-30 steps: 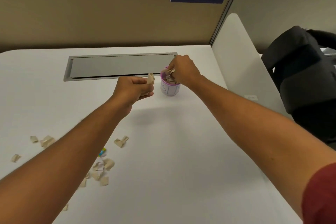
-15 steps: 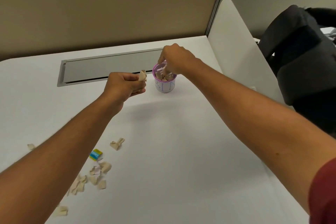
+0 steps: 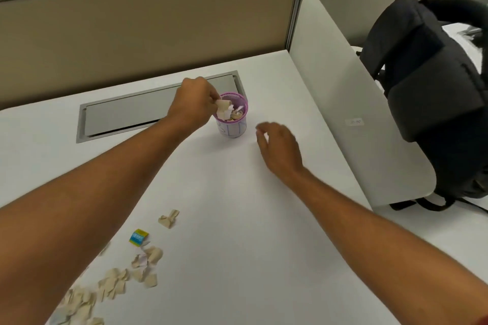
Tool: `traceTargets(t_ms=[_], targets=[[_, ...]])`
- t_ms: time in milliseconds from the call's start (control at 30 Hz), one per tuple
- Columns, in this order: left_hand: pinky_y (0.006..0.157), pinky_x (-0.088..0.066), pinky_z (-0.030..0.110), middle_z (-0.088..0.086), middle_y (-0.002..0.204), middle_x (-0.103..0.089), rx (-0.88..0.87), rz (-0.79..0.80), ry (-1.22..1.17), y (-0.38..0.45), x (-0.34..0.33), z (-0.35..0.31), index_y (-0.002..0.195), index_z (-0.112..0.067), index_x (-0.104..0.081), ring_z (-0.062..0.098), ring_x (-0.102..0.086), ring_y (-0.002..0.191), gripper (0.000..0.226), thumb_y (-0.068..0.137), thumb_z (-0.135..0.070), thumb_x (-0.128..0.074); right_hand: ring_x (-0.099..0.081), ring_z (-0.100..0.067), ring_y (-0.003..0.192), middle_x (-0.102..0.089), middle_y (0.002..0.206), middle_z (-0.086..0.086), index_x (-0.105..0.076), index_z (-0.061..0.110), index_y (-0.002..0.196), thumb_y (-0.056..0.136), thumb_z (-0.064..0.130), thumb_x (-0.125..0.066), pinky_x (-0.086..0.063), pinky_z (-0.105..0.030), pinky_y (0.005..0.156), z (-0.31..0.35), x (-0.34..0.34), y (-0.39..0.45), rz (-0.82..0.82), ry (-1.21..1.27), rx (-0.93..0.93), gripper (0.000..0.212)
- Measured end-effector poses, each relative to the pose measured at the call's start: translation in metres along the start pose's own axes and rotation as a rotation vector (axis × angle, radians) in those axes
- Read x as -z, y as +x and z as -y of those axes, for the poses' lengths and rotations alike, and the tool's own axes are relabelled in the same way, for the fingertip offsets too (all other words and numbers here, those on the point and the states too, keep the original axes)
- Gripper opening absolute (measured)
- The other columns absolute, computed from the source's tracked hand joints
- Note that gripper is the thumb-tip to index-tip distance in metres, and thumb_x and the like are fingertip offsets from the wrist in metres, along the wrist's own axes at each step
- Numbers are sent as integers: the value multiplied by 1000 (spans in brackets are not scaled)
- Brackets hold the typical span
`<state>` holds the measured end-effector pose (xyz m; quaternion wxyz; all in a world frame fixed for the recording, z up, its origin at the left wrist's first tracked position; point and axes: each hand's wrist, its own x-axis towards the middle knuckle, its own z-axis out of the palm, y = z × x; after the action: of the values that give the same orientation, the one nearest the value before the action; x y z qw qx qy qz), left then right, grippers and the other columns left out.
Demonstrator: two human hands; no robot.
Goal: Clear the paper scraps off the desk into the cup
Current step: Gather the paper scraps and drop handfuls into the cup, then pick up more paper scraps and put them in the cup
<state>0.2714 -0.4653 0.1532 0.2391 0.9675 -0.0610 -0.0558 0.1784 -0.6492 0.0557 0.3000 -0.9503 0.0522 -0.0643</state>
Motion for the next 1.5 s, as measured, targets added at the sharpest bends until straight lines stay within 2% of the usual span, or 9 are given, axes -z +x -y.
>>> traceTargets(t_ms=[267, 400, 567, 767, 967, 1200, 1333, 1400, 1500], targets=[[71, -46, 35, 13, 100, -68, -139, 189, 369, 29, -15, -27, 118, -7, -76, 28, -59, 82, 36, 83, -15, -83, -44, -30, 140, -55, 144, -14, -67, 7, 125, 102, 16, -56, -38, -40, 118, -31, -49, -52, 31, 9, 101, 27], [74, -51, 35, 15, 120, -72, -115, 189, 278, 35, -15, -28, 126, -10, -73, 33, -69, 104, 41, 85, -13, -81, -45, -29, 138, -56, 142, -13, -68, 9, 123, 104, 17, -53, -40, -40, 116, -31, -51, -49, 6, -6, 108, 26], [88, -61, 43, 13, 119, -74, -77, 160, 148, 35, -7, -24, 124, -12, -72, 31, -71, 107, 49, 79, -21, -88, -45, -29, 140, -57, 142, -14, -69, 8, 124, 105, 17, -50, -38, -38, 117, -30, -51, -50, 6, -18, 101, 27], [88, -60, 37, 12, 115, -78, -158, 181, 104, 25, -3, -17, 116, -11, -79, 27, -72, 106, 28, 88, -14, -80, -44, -26, 139, -57, 142, -11, -69, 7, 122, 105, 15, -50, -37, -36, 118, -30, -48, -50, 29, 67, 74, 26], [97, -58, 38, 7, 118, -79, -318, 43, -35, -24, 16, 14, 121, -13, -78, 24, -74, 108, 28, 99, -7, -62, -60, -15, 113, -66, 123, -2, -70, 11, 118, 99, 5, -56, -49, -32, 104, -22, -25, -47, -45, 388, -104, 24], [93, -58, 26, -5, 110, -80, -22, -116, -256, -147, 34, 135, 110, -18, -81, 3, -72, 99, 19, 97, -13, -69, -62, -7, 102, -63, 121, 8, -70, 20, 120, 94, 11, -67, -46, -11, 86, 27, -34, -111, 294, 380, 4, 28], [74, -47, 4, -17, 98, -77, 190, -132, -303, -223, 37, 205, 99, -29, -80, -18, -66, 85, 15, 95, -18, -71, -60, -13, 113, -59, 130, 2, -65, 18, 130, 96, 14, -66, -45, -22, 97, 71, -62, -135, 541, 306, 177, 35], [79, -46, 12, -18, 100, -74, 278, -144, -266, -259, 36, 233, 100, -35, -77, -11, -65, 84, 14, 93, -22, -74, -49, -19, 132, -51, 146, -1, -56, 19, 142, 99, 22, -62, -38, -28, 112, 94, -77, -140, 582, 192, 281, 43], [103, -48, 45, -1, 135, -66, 462, -89, -88, -304, 28, 270, 121, -28, -74, 26, -56, 127, 31, 91, -37, -75, -23, -22, 153, -32, 165, -3, -39, 18, 156, 105, 34, -53, -20, -32, 125, 121, -96, -148, 617, 9, 387, 55]])
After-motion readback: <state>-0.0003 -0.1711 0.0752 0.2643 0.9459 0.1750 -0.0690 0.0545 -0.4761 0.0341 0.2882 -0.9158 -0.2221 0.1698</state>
